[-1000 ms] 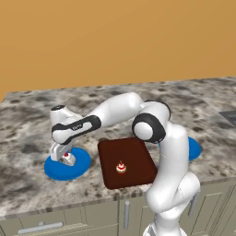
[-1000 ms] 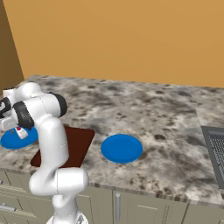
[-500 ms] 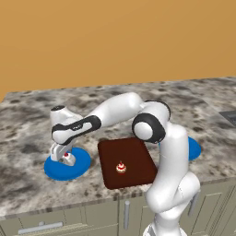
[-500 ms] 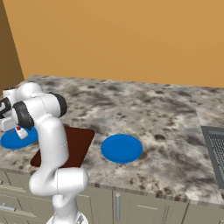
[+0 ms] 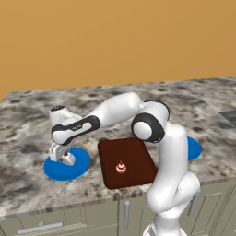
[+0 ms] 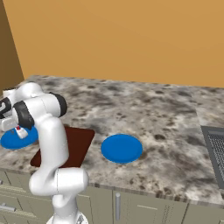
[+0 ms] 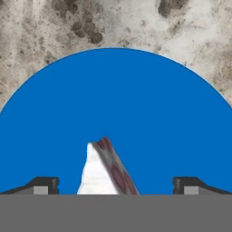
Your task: Move the dessert items from the plates to the tray.
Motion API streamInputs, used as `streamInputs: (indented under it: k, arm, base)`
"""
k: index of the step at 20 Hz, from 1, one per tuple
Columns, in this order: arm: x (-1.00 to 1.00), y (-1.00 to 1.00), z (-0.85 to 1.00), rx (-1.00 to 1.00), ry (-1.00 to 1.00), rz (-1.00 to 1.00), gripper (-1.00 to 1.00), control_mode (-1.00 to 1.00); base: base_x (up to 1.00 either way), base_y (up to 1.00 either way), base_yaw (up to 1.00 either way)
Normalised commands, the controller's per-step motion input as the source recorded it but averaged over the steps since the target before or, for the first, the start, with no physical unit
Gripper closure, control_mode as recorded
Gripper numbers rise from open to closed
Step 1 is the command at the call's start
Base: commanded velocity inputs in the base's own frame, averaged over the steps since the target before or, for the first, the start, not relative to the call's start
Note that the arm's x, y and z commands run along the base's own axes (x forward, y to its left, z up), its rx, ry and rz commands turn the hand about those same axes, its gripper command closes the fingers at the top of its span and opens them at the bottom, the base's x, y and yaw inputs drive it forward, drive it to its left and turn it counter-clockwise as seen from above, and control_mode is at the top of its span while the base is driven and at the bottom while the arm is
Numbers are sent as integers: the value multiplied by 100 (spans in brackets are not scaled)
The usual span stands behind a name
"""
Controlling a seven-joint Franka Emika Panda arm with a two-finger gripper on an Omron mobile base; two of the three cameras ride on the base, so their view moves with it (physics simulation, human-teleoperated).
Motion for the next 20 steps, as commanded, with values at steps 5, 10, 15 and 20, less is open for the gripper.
streamInputs:
  k: [5, 10, 15, 20]
  arm:
    - [1, 5, -15, 0, 0, 0, -100, -100]
    - [0, 0, -32, 0, 0, 0, -100, -100]
    - [0, 0, -31, 0, 0, 0, 100, -100]
    - [0, -2, -5, 0, 0, 0, 100, -100]
  base:
    - [0, 0, 0]
    - [0, 0, 0]
    - [0, 0, 0]
    - [0, 0, 0]
